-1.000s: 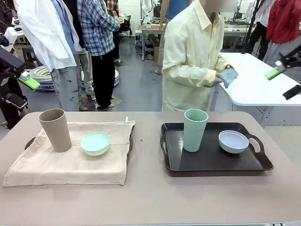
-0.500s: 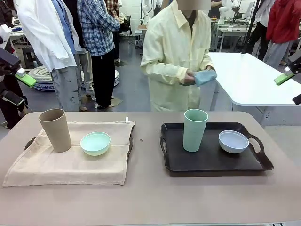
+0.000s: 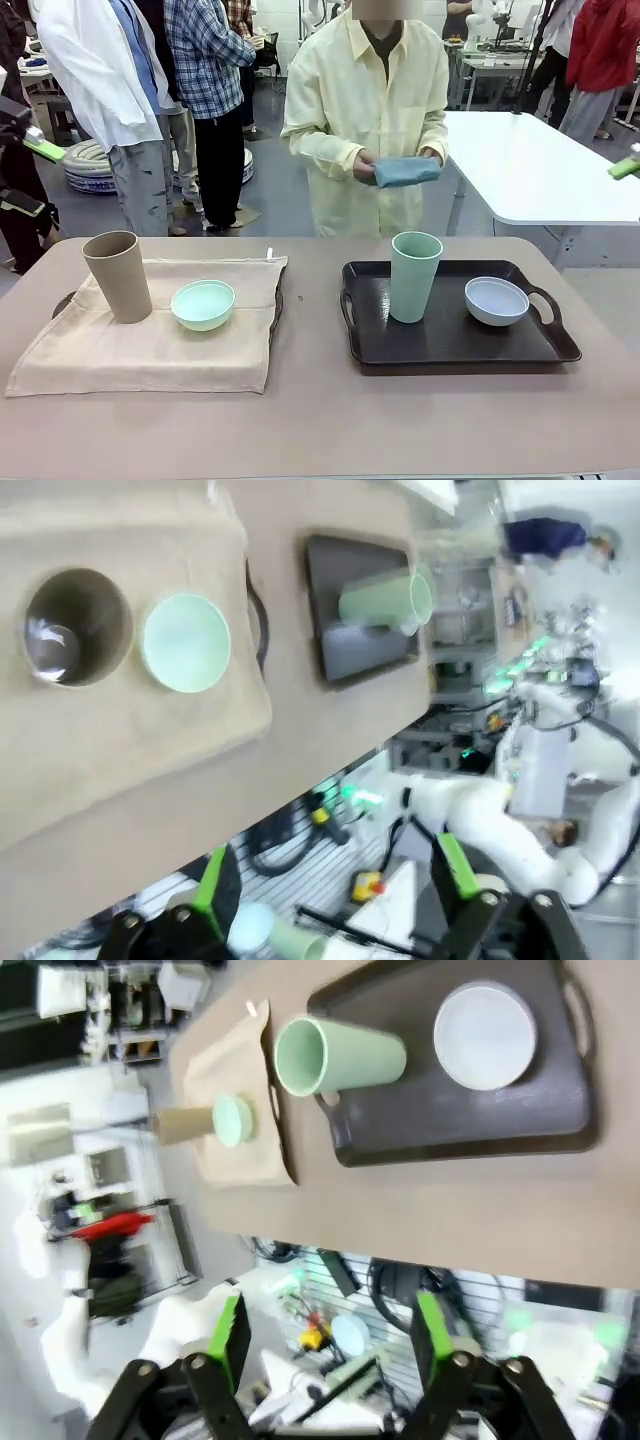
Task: Set up a tray with a mat and arrange the tableware.
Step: Pick up the Picnic Bowl and Reusable plastic cup from the Handle tray in front of the human's position and hold them in the air.
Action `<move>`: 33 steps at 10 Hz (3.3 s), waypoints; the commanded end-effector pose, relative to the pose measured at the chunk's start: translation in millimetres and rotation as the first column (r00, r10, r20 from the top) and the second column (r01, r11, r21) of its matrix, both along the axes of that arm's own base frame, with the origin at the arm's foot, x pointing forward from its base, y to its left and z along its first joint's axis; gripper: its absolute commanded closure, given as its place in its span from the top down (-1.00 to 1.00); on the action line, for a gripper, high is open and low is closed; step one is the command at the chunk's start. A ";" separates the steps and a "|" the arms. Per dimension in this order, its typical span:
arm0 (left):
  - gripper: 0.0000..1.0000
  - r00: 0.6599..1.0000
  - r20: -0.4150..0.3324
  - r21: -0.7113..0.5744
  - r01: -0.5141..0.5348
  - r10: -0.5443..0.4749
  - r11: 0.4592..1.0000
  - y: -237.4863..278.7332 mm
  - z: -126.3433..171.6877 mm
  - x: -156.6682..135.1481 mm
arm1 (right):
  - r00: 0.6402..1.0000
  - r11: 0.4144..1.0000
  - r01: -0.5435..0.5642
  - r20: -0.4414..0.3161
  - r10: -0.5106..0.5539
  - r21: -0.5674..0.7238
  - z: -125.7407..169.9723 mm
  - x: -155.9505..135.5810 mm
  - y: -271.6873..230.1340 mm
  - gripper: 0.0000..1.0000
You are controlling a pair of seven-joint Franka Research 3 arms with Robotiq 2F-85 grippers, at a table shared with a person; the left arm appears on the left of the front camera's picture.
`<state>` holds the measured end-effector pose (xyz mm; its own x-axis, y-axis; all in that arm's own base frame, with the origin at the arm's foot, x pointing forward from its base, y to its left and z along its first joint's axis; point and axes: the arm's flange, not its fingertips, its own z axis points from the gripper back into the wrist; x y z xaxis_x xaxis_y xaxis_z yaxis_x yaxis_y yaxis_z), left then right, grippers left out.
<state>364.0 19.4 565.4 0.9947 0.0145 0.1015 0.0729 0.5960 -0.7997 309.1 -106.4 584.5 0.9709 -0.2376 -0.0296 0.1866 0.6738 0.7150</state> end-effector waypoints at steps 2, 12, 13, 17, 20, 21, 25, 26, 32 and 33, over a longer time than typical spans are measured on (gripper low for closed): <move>1.00 0.989 -0.126 -0.239 -0.104 0.075 0.966 39.7 -13.9 35.9 | 0.998 0.978 0.034 -0.058 -0.022 0.207 -22.7 21.2 -79.7 0.67; 1.00 0.977 -0.202 -0.319 -0.132 0.069 0.939 97.5 -76.9 50.1 | 0.996 0.914 0.093 -0.024 -0.091 0.396 -99.4 17.8 -133.9 0.67; 1.00 0.977 -0.202 -0.319 -0.132 0.069 0.939 97.5 -76.9 50.1 | 0.996 0.914 0.093 -0.024 -0.091 0.396 -99.4 17.8 -133.9 0.67; 1.00 0.977 -0.202 -0.319 -0.132 0.069 0.939 97.5 -76.9 50.1 | 0.996 0.914 0.093 -0.024 -0.091 0.396 -99.4 17.8 -133.9 0.67; 1.00 0.977 -0.202 -0.319 -0.132 0.069 0.939 97.5 -76.9 50.1 | 0.996 0.914 0.093 -0.024 -0.091 0.396 -99.4 17.8 -133.9 0.67; 1.00 0.977 -0.202 -0.319 -0.132 0.069 0.939 97.5 -76.9 50.1 | 0.996 0.914 0.093 -0.024 -0.091 0.396 -99.4 17.8 -133.9 0.67; 1.00 0.977 -0.202 -0.319 -0.132 0.069 0.939 97.5 -76.9 50.1 | 0.996 0.914 0.093 -0.024 -0.091 0.396 -99.4 17.8 -133.9 0.67; 1.00 0.977 -0.202 -0.319 -0.132 0.069 0.939 97.5 -76.9 50.1 | 0.996 0.914 0.093 -0.024 -0.091 0.396 -99.4 17.8 -133.9 0.67; 1.00 0.974 0.140 -0.038 0.184 -0.177 0.982 -13.2 9.0 51.4 | 0.990 0.970 0.130 -0.080 -0.115 0.204 -66.1 45.7 -87.0 0.67; 1.00 0.962 0.156 0.027 0.223 -0.224 0.975 -34.2 16.2 54.6 | 0.989 0.978 0.136 -0.086 -0.124 0.155 -60.6 52.3 -78.7 0.67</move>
<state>410.7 -8.3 587.1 0.9600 -0.1874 0.2080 0.2758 0.5054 -0.8176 359.1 -196.0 518.4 0.9351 -0.3297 -0.1302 0.2793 0.4592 0.8433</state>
